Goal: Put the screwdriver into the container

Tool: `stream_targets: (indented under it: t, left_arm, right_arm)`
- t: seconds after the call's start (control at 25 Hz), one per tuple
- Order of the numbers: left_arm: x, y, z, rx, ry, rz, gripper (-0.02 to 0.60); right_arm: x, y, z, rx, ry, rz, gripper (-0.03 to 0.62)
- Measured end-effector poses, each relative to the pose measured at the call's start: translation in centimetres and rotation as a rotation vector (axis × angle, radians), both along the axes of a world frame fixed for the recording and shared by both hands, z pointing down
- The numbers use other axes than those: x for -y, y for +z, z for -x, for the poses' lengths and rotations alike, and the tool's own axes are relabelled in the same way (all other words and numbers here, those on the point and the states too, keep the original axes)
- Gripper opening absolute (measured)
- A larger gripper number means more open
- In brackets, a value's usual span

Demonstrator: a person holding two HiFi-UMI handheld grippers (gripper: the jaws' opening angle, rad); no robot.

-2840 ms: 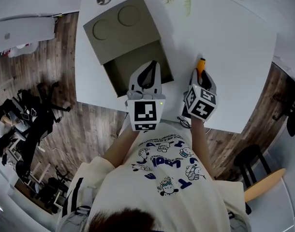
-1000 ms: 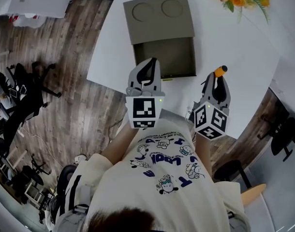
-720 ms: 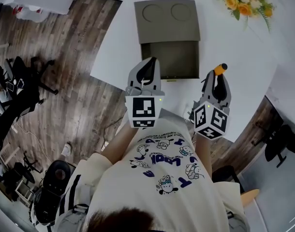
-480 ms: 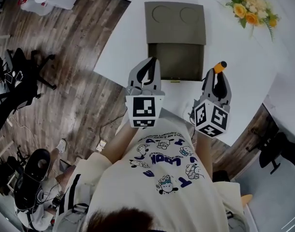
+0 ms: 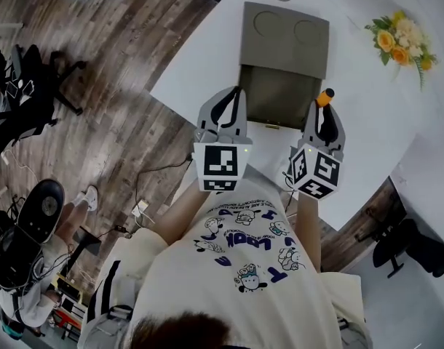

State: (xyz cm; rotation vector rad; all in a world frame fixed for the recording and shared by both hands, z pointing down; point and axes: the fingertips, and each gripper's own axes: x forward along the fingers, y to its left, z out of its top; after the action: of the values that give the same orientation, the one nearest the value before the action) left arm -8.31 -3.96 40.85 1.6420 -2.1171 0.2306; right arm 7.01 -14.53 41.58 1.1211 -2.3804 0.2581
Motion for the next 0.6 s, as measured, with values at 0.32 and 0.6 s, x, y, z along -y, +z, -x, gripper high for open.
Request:
stream_targets:
  t: [0.32, 0.6]
  left_arm:
    - [-0.4, 1.3, 1.0, -0.02, -0.046, 0.023, 0.018]
    - [-0.6, 2.5, 1.9, -0.034, -0.08, 0.045, 0.018]
  right_arm:
    - [-0.4, 3.0, 2.8, -0.081, -0.118, 0.018, 0.118]
    - [-0.9, 5.4, 5.4, -0.128, -0.224, 0.052, 0.118]
